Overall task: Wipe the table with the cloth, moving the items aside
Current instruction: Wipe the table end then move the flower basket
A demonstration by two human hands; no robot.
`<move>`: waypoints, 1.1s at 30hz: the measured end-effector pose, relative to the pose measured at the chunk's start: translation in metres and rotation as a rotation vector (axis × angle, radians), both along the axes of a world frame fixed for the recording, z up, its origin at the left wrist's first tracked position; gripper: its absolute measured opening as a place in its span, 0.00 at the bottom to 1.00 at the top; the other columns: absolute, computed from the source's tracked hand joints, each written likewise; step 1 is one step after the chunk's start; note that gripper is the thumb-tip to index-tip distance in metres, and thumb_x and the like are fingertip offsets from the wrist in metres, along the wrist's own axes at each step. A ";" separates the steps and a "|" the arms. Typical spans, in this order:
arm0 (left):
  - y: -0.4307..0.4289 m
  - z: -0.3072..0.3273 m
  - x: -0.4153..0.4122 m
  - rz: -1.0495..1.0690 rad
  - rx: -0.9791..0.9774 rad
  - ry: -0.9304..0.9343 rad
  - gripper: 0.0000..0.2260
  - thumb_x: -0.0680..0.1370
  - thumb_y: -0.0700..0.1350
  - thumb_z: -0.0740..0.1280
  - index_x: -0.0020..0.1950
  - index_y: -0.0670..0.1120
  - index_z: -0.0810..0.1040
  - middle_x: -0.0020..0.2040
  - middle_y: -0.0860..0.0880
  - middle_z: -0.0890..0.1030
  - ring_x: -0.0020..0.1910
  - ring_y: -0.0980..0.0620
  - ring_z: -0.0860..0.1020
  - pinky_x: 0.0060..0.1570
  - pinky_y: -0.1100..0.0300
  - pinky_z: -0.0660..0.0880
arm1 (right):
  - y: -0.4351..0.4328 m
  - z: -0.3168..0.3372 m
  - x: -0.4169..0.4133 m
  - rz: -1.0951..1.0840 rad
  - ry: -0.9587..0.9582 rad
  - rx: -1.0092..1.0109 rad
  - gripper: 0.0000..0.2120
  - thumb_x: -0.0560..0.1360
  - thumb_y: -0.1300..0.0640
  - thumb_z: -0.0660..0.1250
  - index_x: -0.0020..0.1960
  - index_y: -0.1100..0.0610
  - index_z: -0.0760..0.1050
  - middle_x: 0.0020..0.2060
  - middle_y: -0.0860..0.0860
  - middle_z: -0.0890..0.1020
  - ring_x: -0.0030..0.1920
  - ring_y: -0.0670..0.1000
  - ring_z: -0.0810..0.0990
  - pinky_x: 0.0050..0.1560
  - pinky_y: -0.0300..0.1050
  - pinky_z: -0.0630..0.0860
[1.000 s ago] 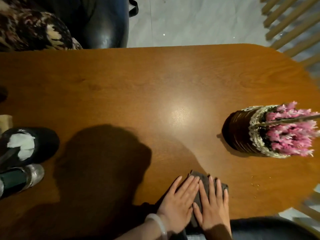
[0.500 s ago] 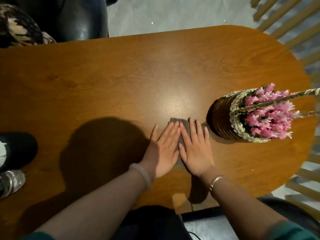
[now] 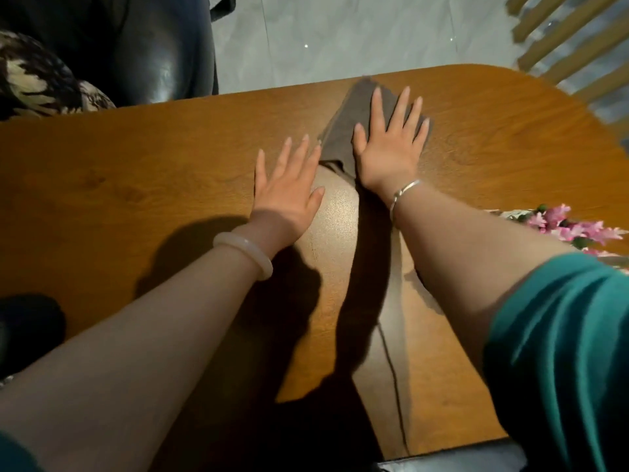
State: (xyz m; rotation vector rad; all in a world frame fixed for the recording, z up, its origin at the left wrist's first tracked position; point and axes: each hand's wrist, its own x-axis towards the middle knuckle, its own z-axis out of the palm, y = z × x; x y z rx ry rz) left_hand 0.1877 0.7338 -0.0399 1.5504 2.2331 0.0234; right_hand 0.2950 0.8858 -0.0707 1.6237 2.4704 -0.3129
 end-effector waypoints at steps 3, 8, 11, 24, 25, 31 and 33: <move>-0.019 -0.001 0.004 0.034 0.024 0.006 0.29 0.81 0.52 0.54 0.79 0.52 0.44 0.79 0.52 0.43 0.77 0.50 0.40 0.73 0.41 0.36 | 0.030 0.001 -0.008 -0.045 -0.006 -0.002 0.30 0.82 0.40 0.41 0.80 0.48 0.39 0.79 0.60 0.41 0.78 0.62 0.39 0.76 0.62 0.41; -0.053 -0.005 0.013 0.082 0.075 -0.009 0.27 0.81 0.48 0.54 0.79 0.51 0.48 0.80 0.50 0.47 0.78 0.50 0.43 0.73 0.41 0.37 | 0.005 0.002 -0.007 -0.097 0.006 0.033 0.30 0.82 0.39 0.41 0.80 0.48 0.41 0.79 0.59 0.42 0.79 0.61 0.41 0.76 0.62 0.42; -0.065 -0.002 0.018 0.146 0.154 -0.063 0.26 0.81 0.43 0.55 0.78 0.51 0.51 0.79 0.51 0.51 0.78 0.51 0.46 0.74 0.42 0.39 | -0.048 0.005 0.015 0.029 0.023 0.039 0.29 0.82 0.40 0.41 0.80 0.46 0.42 0.80 0.58 0.44 0.79 0.61 0.41 0.77 0.62 0.43; -0.178 0.013 0.090 0.005 0.166 -0.134 0.24 0.79 0.39 0.58 0.75 0.44 0.62 0.76 0.45 0.62 0.76 0.47 0.57 0.72 0.37 0.54 | -0.273 0.017 0.169 0.496 -0.063 -0.157 0.31 0.82 0.39 0.46 0.81 0.48 0.42 0.80 0.56 0.44 0.79 0.59 0.41 0.76 0.61 0.47; -0.184 0.015 0.096 0.002 0.152 -0.136 0.23 0.79 0.39 0.57 0.75 0.44 0.63 0.76 0.45 0.62 0.76 0.47 0.57 0.72 0.37 0.54 | -0.271 0.018 0.182 0.499 -0.076 -0.160 0.31 0.82 0.39 0.47 0.81 0.48 0.42 0.80 0.56 0.45 0.79 0.59 0.43 0.75 0.61 0.48; -0.186 0.030 0.132 0.026 0.118 -0.177 0.23 0.80 0.38 0.58 0.75 0.46 0.62 0.77 0.48 0.60 0.77 0.51 0.54 0.74 0.41 0.48 | -0.243 0.029 0.237 0.318 -0.182 -0.161 0.31 0.82 0.39 0.44 0.81 0.51 0.44 0.79 0.60 0.49 0.79 0.61 0.47 0.75 0.59 0.47; -0.177 0.038 0.146 0.038 0.125 -0.185 0.22 0.81 0.40 0.57 0.76 0.46 0.61 0.77 0.49 0.58 0.77 0.52 0.52 0.75 0.45 0.43 | -0.235 0.033 0.251 0.269 -0.185 -0.184 0.32 0.81 0.39 0.43 0.81 0.52 0.46 0.79 0.60 0.51 0.79 0.61 0.49 0.74 0.58 0.47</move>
